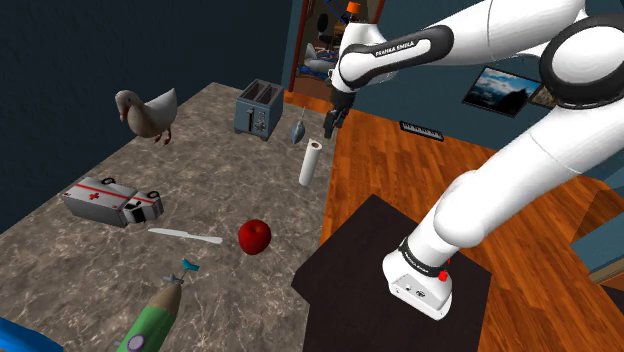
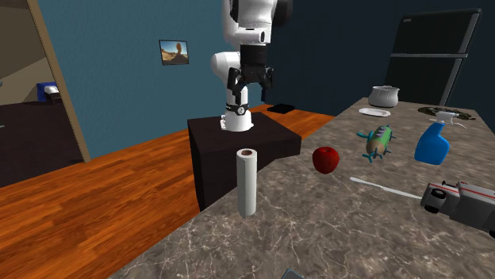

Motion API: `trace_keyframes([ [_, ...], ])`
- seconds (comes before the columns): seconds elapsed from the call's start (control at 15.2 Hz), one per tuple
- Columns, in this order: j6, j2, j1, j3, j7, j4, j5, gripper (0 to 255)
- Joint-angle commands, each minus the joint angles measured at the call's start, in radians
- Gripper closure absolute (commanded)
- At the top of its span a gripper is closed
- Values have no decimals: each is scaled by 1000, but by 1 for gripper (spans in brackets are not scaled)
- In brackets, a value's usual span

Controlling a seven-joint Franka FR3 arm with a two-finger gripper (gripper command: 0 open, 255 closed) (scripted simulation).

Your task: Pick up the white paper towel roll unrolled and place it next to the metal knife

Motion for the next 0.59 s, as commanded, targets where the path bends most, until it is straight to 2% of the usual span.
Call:
trace_keyframes([
  [0.0, 47, 86, 1, -16, -39, 35, 25, 0],
  [0.53, 145, 419, -30, -34, -210, 242, 161, 0],
])
